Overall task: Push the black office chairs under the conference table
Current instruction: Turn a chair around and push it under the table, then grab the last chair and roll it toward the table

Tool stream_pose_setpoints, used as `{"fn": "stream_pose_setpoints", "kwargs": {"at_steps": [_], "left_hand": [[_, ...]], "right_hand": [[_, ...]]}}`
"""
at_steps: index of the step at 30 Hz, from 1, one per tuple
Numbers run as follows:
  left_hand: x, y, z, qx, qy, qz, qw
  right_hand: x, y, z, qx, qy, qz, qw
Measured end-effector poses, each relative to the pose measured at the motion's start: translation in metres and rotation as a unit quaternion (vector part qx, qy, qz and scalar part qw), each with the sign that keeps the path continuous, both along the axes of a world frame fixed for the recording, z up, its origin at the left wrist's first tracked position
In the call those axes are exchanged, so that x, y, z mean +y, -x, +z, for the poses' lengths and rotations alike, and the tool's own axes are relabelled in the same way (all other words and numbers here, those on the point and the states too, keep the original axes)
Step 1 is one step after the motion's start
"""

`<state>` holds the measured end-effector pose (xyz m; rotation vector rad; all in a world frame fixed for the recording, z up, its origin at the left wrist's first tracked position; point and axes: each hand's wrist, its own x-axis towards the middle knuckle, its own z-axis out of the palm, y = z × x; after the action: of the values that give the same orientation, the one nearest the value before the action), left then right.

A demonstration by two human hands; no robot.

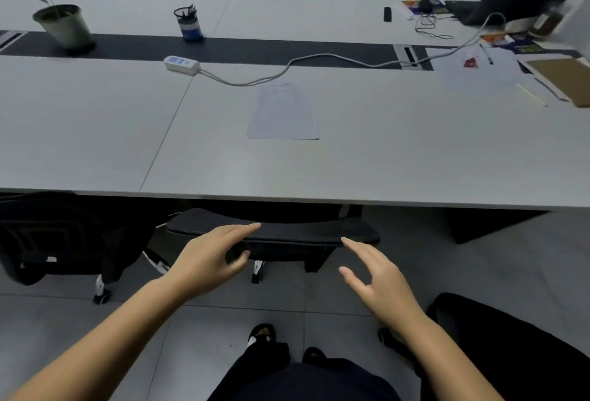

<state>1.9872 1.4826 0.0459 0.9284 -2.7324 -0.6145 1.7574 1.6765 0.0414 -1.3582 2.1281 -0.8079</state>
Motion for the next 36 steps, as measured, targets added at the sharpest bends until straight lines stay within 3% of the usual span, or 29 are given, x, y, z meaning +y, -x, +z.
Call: {"fn": "stream_pose_setpoints", "kwargs": {"at_steps": [6, 12, 20, 28, 36], "left_hand": [[0.079, -0.003, 0.025, 0.12, -0.149, 0.038, 0.981], [0.128, -0.002, 0.018, 0.222, -0.237, 0.082, 0.942], [0.16, -0.016, 0.017, 0.186, -0.347, -0.056, 0.917], [0.207, -0.032, 0.016, 0.125, -0.367, -0.199, 0.9], [0.272, -0.013, 0.017, 0.1, -0.348, -0.284, 0.888]], "right_hand": [[0.076, -0.015, 0.014, -0.061, 0.025, -0.112, 0.992], [0.127, -0.049, 0.028, -0.079, 0.061, -0.227, 0.969], [0.178, -0.129, 0.042, -0.124, 0.129, -0.403, 0.897], [0.249, -0.209, 0.041, -0.128, 0.102, -0.514, 0.842], [0.327, -0.233, 0.046, -0.107, 0.101, -0.588, 0.796]]}}
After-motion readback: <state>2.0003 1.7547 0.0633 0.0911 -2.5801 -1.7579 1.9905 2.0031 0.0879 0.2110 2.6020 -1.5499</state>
